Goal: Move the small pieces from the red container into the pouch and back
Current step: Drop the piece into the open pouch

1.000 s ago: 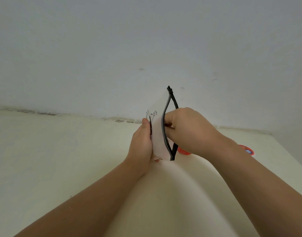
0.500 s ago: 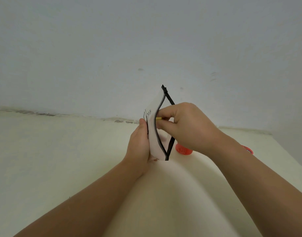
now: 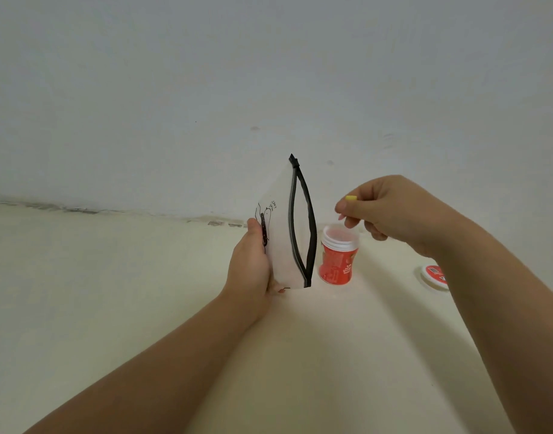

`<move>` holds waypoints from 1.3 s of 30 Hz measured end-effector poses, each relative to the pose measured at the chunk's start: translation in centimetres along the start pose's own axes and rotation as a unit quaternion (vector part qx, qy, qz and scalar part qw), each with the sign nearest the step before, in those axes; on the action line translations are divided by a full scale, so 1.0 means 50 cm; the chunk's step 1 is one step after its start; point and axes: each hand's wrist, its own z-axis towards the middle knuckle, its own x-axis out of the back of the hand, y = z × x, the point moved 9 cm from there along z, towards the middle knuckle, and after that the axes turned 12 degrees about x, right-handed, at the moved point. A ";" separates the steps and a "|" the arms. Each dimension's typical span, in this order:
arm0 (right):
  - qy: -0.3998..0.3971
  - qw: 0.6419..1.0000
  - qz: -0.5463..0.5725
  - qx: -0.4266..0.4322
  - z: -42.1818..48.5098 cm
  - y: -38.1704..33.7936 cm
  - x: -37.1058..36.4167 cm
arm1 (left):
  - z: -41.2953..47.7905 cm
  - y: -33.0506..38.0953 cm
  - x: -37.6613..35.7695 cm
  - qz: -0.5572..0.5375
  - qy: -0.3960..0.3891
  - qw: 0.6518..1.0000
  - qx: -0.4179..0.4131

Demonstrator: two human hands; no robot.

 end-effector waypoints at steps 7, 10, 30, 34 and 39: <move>-0.003 0.999 -0.052 -0.012 0.008 0.029 -0.018 | 0.001 -0.001 0.002 -0.009 -0.002 1.000 -0.002; 0.007 0.998 -0.067 0.006 0.012 0.026 -0.015 | -0.001 0.000 0.001 -0.013 -0.004 1.000 -0.003; 0.000 0.990 0.037 0.134 -0.018 -0.102 -0.029 | -0.015 0.011 0.004 -0.020 0.018 1.000 -0.009; -0.080 0.976 -0.079 0.184 -0.035 -0.137 -0.077 | -0.018 0.014 -0.002 -0.021 -0.002 1.000 -0.014; -0.203 0.953 -0.136 0.181 -0.059 -0.126 -0.158 | -0.029 0.020 -0.016 -0.011 -0.050 0.998 -0.031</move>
